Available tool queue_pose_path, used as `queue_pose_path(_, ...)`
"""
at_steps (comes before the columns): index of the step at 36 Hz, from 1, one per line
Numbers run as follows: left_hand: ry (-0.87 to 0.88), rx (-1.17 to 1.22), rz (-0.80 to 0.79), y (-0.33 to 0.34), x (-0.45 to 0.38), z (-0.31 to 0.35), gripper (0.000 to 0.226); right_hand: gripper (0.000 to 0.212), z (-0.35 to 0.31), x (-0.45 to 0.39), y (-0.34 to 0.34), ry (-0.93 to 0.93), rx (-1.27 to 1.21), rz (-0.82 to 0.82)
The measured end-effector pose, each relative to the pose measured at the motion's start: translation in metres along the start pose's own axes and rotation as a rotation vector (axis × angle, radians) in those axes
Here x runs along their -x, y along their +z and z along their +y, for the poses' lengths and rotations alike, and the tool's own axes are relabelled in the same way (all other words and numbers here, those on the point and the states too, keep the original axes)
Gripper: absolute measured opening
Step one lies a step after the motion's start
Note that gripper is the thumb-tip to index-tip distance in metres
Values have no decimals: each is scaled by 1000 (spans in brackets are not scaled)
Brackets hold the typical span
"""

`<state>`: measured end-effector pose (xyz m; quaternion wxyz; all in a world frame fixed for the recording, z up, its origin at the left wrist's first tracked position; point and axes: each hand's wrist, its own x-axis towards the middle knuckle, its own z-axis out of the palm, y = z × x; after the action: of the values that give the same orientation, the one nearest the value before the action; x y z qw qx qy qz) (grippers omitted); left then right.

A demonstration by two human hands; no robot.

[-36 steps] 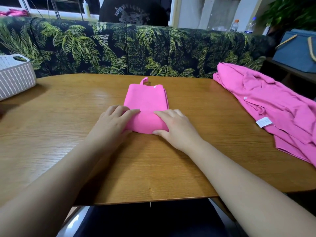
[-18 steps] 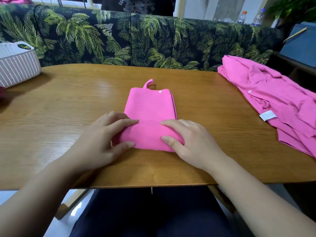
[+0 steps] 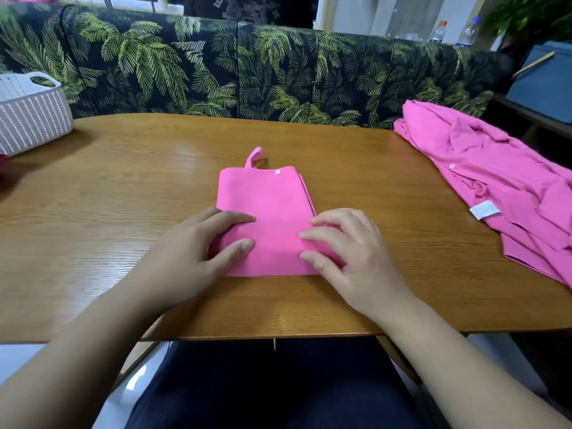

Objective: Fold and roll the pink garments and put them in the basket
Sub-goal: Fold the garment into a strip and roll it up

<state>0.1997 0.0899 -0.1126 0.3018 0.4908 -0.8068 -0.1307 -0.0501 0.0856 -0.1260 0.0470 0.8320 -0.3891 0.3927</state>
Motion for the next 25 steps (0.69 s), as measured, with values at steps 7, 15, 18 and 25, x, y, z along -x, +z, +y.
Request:
queue_pose_path(7,90,-114,155,5,0,5,40,32,2,-12,5,86,-37,-74)
queue_pose_path(15,127,-257,219,19,-2,-1,38,50,9,-36,13,242,-78,-193)
queue_pose_path(18,123,-327,232,23,-5,-7,51,44,13,-41,17,267,-104,-186)
queue_pose_path(25,83,-371,198,26,-14,-14,61,44,12,-41,22,243,-38,-100)
